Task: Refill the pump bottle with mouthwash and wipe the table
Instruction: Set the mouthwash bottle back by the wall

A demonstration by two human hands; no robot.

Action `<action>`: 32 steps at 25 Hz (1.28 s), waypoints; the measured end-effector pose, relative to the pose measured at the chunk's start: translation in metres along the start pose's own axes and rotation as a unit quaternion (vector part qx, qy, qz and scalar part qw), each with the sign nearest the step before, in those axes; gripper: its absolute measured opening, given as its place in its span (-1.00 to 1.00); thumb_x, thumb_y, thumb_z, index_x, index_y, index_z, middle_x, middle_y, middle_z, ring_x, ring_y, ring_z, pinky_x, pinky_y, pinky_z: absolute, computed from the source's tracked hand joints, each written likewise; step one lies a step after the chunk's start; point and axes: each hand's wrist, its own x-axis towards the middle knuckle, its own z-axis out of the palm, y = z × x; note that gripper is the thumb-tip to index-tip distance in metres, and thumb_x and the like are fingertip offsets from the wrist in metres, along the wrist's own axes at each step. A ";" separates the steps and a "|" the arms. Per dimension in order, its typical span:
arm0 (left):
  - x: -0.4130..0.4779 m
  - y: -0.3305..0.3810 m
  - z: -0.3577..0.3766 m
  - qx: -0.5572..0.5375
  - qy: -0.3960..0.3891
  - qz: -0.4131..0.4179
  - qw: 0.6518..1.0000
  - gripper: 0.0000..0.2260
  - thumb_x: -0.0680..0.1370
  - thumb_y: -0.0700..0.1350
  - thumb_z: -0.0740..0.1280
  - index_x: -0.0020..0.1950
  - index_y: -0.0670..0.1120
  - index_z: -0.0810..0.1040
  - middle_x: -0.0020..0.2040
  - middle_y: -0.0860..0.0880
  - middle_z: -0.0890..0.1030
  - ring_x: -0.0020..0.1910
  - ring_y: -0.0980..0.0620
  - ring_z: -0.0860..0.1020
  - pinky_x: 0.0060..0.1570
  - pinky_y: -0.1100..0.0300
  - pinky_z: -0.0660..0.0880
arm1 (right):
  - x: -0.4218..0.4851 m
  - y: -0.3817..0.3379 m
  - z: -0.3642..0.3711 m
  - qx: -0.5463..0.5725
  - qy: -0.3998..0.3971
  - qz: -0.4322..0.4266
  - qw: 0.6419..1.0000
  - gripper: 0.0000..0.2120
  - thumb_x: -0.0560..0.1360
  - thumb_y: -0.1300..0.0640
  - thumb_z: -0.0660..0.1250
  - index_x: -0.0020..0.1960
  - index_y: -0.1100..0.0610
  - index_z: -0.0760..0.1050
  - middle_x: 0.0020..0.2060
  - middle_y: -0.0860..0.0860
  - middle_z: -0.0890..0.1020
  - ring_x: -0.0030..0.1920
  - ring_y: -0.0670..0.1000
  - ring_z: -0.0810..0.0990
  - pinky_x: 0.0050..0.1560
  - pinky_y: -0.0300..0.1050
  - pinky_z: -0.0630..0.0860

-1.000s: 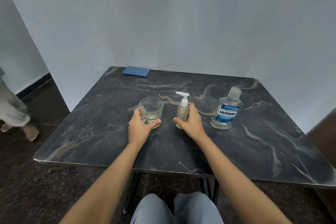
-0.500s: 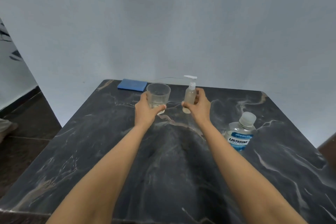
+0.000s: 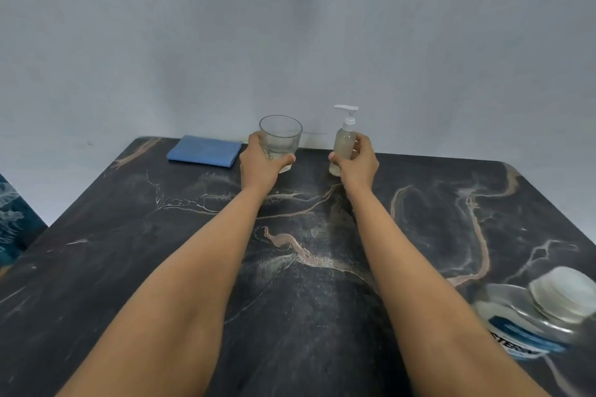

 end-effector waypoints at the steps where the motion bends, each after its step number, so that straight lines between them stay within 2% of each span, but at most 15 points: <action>1: 0.006 -0.004 0.004 0.002 0.002 -0.002 1.000 -0.32 0.34 -0.02 0.56 0.37 -0.12 0.35 0.28 -0.12 0.49 0.24 -0.07 0.44 0.12 0.21 0.36 | 0.007 0.006 0.004 0.000 0.003 -0.002 1.000 -0.53 0.36 0.32 0.47 0.23 0.13 0.46 0.07 0.05 0.56 0.00 0.01 0.55 -0.36 -0.54 0.39; 4: 0.020 -0.012 0.015 -0.005 0.008 -0.012 1.000 -0.33 0.35 -0.01 0.56 0.35 -0.13 0.34 0.29 -0.13 0.48 0.24 -0.08 0.44 0.08 0.23 0.35 | 0.023 0.017 0.011 -0.004 0.005 -0.012 1.000 -0.52 0.36 0.29 0.48 0.23 0.11 0.45 0.11 0.06 0.57 0.08 0.05 0.56 -0.33 -0.50 0.40; 7: 0.029 -0.011 0.023 -0.007 0.005 -0.015 1.000 -0.33 0.35 0.00 0.56 0.34 -0.15 0.34 0.27 -0.15 0.48 0.23 -0.10 0.44 0.07 0.21 0.38 | 0.032 0.022 0.014 -0.003 0.004 -0.013 1.000 -0.51 0.38 0.32 0.46 0.26 0.13 0.44 0.11 0.06 0.55 0.05 0.03 0.55 -0.40 -0.57 0.38; 11: 0.034 -0.004 0.026 0.002 -0.030 -0.029 0.999 -0.33 0.37 -0.05 0.55 0.34 -0.19 0.28 0.30 -0.17 0.44 0.25 -0.13 0.44 0.10 0.17 0.38 | 0.033 0.029 0.015 -0.035 -0.008 -0.018 0.999 -0.52 0.41 0.28 0.44 0.30 0.16 0.40 0.15 0.08 0.54 0.08 0.02 0.51 -0.33 -0.62 0.35; 13: 0.030 0.002 0.021 0.010 -0.049 -0.051 0.997 -0.24 0.36 -0.06 0.56 0.38 -0.22 0.22 0.35 -0.20 0.38 0.30 -0.15 0.41 0.15 0.14 0.38 | 0.028 0.026 0.014 -0.054 -0.021 -0.007 0.998 -0.48 0.43 0.26 0.44 0.34 0.18 0.37 0.22 0.11 0.52 0.18 0.08 0.51 -0.16 -0.57 0.36; 15: 0.018 0.008 0.014 0.025 -0.049 -0.064 0.996 -0.16 0.34 -0.06 0.58 0.43 -0.23 0.15 0.39 -0.22 0.33 0.34 -0.16 0.37 0.20 0.12 0.37 | 0.017 0.019 0.009 -0.064 -0.026 0.017 0.998 -0.36 0.44 0.23 0.43 0.44 0.18 0.25 0.34 0.13 0.43 0.32 0.11 0.42 0.13 -0.32 0.35; 16: 0.007 0.012 0.009 0.030 -0.045 -0.067 0.996 -0.14 0.35 -0.05 0.57 0.45 -0.24 0.12 0.41 -0.22 0.31 0.35 -0.16 0.36 0.20 0.13 0.35 | 0.007 0.014 0.005 -0.064 -0.024 0.025 0.997 -0.32 0.45 0.21 0.43 0.48 0.19 0.20 0.39 0.13 0.38 0.37 0.11 0.37 0.22 -0.22 0.33; 17: -0.007 0.016 0.005 0.033 -0.039 -0.068 0.996 -0.15 0.38 -0.03 0.55 0.46 -0.24 0.11 0.42 -0.22 0.29 0.36 -0.16 0.35 0.19 0.15 0.33 | -0.006 0.007 0.000 -0.064 -0.021 0.024 0.997 -0.32 0.46 0.21 0.42 0.49 0.20 0.18 0.41 0.12 0.36 0.38 0.10 0.35 0.24 -0.20 0.30; 21: -0.076 0.034 -0.017 0.039 -0.012 -0.050 0.998 -0.31 0.49 -0.02 0.43 0.47 -0.24 0.18 0.42 -0.21 0.32 0.39 -0.15 0.34 0.27 0.11 0.30 | -0.075 -0.011 -0.033 -0.080 -0.033 -0.050 0.995 -0.48 0.45 0.21 0.39 0.38 0.20 0.33 0.27 0.10 0.48 0.27 0.08 0.47 0.21 -0.21 0.36; 27: -0.191 0.050 -0.040 0.022 -0.040 0.018 0.999 -0.59 0.54 -0.01 0.37 0.29 -0.18 0.40 0.22 -0.11 0.51 0.18 -0.03 0.48 0.12 0.18 0.40 | -0.198 -0.028 -0.089 -0.113 -0.064 -0.117 0.985 -0.55 0.47 0.23 0.36 0.33 0.23 0.38 0.27 0.12 0.48 0.29 0.04 0.43 0.28 -0.28 0.24; 30: -0.239 0.047 -0.044 0.001 -0.057 0.042 0.997 -0.72 0.54 -0.03 0.37 0.16 -0.15 0.47 0.10 -0.05 0.56 0.10 0.01 0.54 0.14 0.12 0.48 | -0.248 -0.024 -0.123 -0.092 -0.054 -0.134 0.985 -0.58 0.47 0.20 0.37 0.30 0.20 0.40 0.23 0.07 0.47 0.23 -0.03 0.44 0.25 -0.28 0.32; 32: -0.263 0.043 -0.044 0.005 -0.064 0.050 0.997 -0.75 0.54 -0.02 0.37 0.14 -0.13 0.49 0.09 -0.05 0.58 0.11 0.02 0.55 0.17 0.05 0.50 | -0.275 -0.018 -0.147 -0.084 -0.014 -0.129 0.988 -0.63 0.47 0.19 0.38 0.25 0.16 0.42 0.16 0.02 0.48 0.16 -0.08 0.46 0.21 -0.22 0.41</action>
